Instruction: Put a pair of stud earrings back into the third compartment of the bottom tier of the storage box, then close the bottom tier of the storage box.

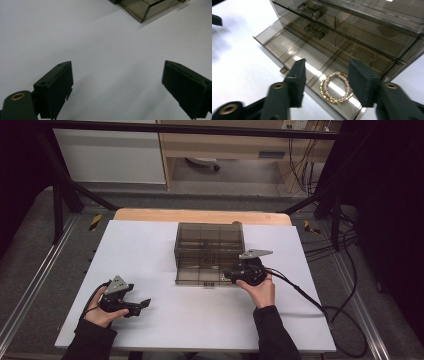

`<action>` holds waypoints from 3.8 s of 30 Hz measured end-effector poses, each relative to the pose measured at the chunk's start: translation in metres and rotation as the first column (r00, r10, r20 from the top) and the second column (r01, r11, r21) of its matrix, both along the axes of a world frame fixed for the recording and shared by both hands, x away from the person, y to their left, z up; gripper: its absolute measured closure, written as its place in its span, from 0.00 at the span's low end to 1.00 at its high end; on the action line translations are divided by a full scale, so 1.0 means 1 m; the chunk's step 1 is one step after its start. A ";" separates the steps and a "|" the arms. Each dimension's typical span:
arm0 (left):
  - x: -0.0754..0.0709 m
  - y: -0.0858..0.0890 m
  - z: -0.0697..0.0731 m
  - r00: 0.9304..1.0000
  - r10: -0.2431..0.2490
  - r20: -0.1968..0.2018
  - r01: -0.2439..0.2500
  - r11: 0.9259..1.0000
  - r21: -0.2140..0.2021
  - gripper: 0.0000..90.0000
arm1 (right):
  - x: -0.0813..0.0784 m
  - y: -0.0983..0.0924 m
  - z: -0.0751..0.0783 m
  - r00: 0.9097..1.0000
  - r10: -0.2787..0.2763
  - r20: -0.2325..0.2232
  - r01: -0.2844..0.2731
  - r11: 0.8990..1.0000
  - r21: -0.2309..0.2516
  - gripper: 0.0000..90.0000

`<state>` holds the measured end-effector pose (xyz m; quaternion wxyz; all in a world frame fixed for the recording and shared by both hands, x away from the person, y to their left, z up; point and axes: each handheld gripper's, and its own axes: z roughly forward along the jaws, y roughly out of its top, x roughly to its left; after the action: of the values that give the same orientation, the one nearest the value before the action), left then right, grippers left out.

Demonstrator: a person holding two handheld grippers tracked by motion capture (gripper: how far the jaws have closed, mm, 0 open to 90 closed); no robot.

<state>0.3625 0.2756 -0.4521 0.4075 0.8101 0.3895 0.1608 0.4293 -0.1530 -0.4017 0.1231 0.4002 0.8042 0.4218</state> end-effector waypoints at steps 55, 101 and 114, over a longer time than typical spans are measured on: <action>0.000 0.000 0.000 1.000 -0.003 -0.002 0.003 1.000 -0.006 0.11 | -0.055 -0.063 -0.021 1.000 0.025 0.013 -0.025 0.997 0.078 0.01; 0.000 0.000 -0.001 1.000 -0.004 -0.006 0.004 1.000 -0.008 0.11 | -0.051 0.007 -0.037 0.990 0.144 0.001 -0.144 0.988 0.060 0.69; 0.000 0.000 0.000 1.000 -0.002 -0.003 0.002 1.000 -0.010 0.11 | -0.043 0.020 -0.039 0.989 0.149 -0.018 -0.147 0.987 0.062 0.85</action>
<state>0.3625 0.2757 -0.4523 0.4112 0.8086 0.3903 0.1574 0.3861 -0.1325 -0.4410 0.0699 0.3477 0.8199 0.4494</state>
